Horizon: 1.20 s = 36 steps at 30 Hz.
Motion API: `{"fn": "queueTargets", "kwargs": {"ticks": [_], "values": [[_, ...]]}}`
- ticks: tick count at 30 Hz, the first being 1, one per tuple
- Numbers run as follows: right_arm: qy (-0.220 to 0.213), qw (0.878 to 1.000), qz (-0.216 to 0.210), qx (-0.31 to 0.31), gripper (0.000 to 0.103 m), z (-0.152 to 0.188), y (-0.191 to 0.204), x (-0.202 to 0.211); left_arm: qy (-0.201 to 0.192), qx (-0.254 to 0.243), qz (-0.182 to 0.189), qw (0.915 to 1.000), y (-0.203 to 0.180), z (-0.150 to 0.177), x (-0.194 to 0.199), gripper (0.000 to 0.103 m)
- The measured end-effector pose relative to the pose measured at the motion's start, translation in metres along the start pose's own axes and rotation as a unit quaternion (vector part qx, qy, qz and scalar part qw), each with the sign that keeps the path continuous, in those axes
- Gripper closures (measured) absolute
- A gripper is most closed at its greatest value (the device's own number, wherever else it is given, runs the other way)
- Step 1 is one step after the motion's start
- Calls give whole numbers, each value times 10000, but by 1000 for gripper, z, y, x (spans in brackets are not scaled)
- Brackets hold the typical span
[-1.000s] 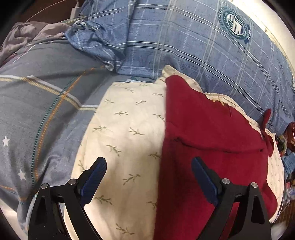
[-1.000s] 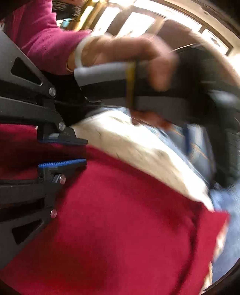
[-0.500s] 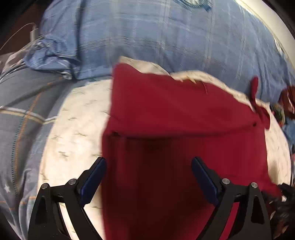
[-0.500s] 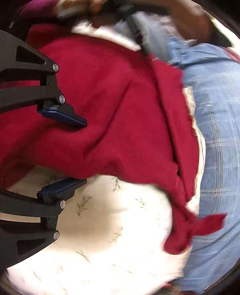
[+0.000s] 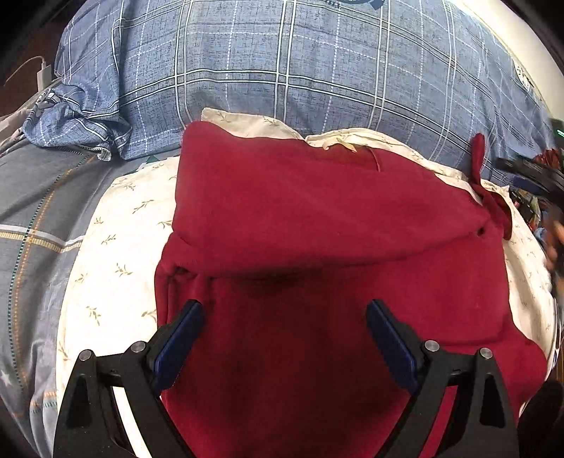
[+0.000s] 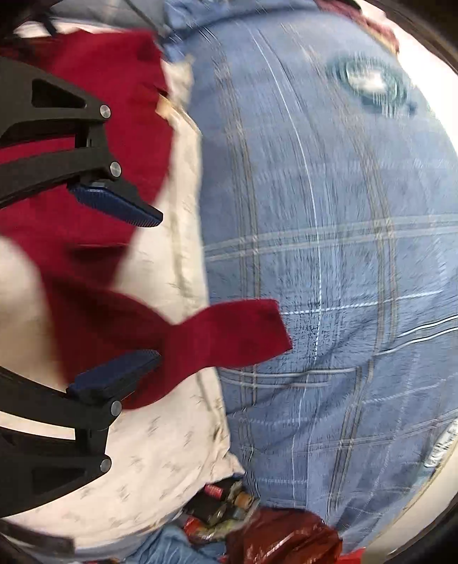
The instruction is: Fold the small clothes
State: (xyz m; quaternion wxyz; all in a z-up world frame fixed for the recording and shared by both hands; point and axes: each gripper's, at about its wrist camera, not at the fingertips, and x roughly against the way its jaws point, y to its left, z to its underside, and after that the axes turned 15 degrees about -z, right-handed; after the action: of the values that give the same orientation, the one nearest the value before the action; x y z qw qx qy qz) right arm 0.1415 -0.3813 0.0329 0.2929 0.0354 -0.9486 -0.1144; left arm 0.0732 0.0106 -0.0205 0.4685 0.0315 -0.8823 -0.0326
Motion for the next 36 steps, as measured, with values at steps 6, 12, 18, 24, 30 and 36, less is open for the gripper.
{"fn": "queueTargets", "kwargs": {"ticks": [6, 12, 18, 24, 30, 36], "values": [[-145, 9968, 624, -481, 52, -34, -35, -65, 97, 137, -83, 9998, 8, -13, -21, 10], [-121, 9988, -48, -474, 99, -51, -67, -38, 147, 357, 30, 9993, 12, -21, -30, 10], [-360, 9819, -1858, -49, 99, -62, -42, 63, -35, 353, -56, 9994, 18, -18, -17, 10], [-48, 9228, -3637, 1270, 99, -71, 61, 135, -412, 739, -267, 9961, 43, -14, 7, 10], [684, 8458, -4598, 2619, 99, -46, 185, 118, -451, 1355, -270, 9894, 76, -5, 17, 10], [1889, 8222, -4502, 2926, 94, 4, 265, -13, -413, 1842, -199, 9818, 96, -6, 11, 10]]}}
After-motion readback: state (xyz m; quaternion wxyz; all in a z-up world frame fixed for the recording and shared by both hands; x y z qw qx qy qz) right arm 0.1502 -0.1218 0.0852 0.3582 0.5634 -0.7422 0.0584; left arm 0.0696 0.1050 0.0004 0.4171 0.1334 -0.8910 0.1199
